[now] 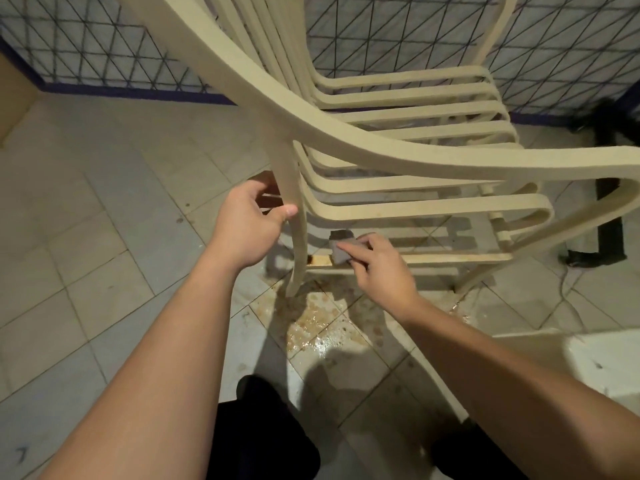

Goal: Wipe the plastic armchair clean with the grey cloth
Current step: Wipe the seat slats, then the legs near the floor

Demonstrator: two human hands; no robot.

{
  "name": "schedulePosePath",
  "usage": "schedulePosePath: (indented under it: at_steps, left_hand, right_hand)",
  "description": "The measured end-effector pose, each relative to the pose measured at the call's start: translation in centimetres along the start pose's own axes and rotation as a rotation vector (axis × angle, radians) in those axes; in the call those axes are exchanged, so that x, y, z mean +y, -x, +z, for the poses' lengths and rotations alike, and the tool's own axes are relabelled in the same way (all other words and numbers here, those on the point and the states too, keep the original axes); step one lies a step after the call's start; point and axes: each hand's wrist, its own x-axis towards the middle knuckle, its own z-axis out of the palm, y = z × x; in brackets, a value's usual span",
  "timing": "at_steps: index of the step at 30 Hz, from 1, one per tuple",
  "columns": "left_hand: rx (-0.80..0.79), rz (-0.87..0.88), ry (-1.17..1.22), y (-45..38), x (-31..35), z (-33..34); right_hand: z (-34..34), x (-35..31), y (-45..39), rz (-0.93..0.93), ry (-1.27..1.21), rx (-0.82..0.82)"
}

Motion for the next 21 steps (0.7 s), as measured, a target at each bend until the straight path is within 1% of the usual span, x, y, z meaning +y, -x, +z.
schedulePosePath:
  at_steps: [1, 4, 6, 8, 10, 12, 13, 14, 15, 17, 18, 19, 20, 21]
  left_hand:
    - [-0.002, 0.001, 0.002, 0.0, 0.0, 0.0]
    - [0.007, 0.009, 0.0, -0.2, -0.3, 0.2]
    - [0.011, 0.021, 0.003, -0.2, -0.3, 0.2]
    - [0.016, 0.03, -0.008, -0.2, -0.4, 0.2]
    - [0.019, 0.033, -0.01, -0.2, -0.4, 0.2]
    - [0.013, 0.033, -0.004, -0.3, -0.5, 0.2]
    - [0.011, 0.033, -0.004, -0.3, -0.6, 0.2]
    - [0.012, 0.035, -0.005, -0.3, -0.5, 0.2]
    - [0.011, 0.04, -0.007, -0.3, -0.5, 0.2]
    - [0.015, 0.04, -0.013, -0.4, -0.6, 0.3]
    - [0.019, 0.036, -0.016, -0.4, -0.6, 0.3]
    - [0.021, 0.035, -0.02, -0.4, -0.6, 0.4]
    - [0.025, 0.039, -0.024, -0.4, -0.6, 0.4]
    - [0.028, 0.046, -0.026, -0.4, -0.6, 0.3]
  right_hand:
    - [0.9, 0.1, -0.3, 0.0, 0.045, -0.044]
    - [3.9, -0.3, -2.2, 0.112, 0.102, -0.151]
    - [6.2, -1.1, -3.2, 0.115, 0.116, -0.215]
    - [8.6, -1.6, -3.0, 0.044, 0.16, -0.27]
    - [9.6, -1.5, -2.1, -0.048, 0.153, -0.296]
    - [8.7, -0.3, -0.9, -0.178, 0.13, -0.337]
    - [7.9, 0.7, -0.3, -0.247, 0.12, -0.334]
    - [7.1, 1.8, 0.2, -0.27, 0.108, -0.299]
    - [6.4, 2.8, 0.6, -0.23, 0.094, -0.236]
    - [5.5, 3.2, 0.4, -0.039, 0.054, -0.099]
    - [5.6, 2.3, -0.2, 0.035, 0.033, -0.042]
    - [5.8, 1.1, -0.7, 0.064, 0.014, -0.012]
    - [6.2, -0.2, -1.2, 0.065, -0.018, -0.048]
    - [6.8, -1.4, -1.3, 0.043, -0.04, -0.132]
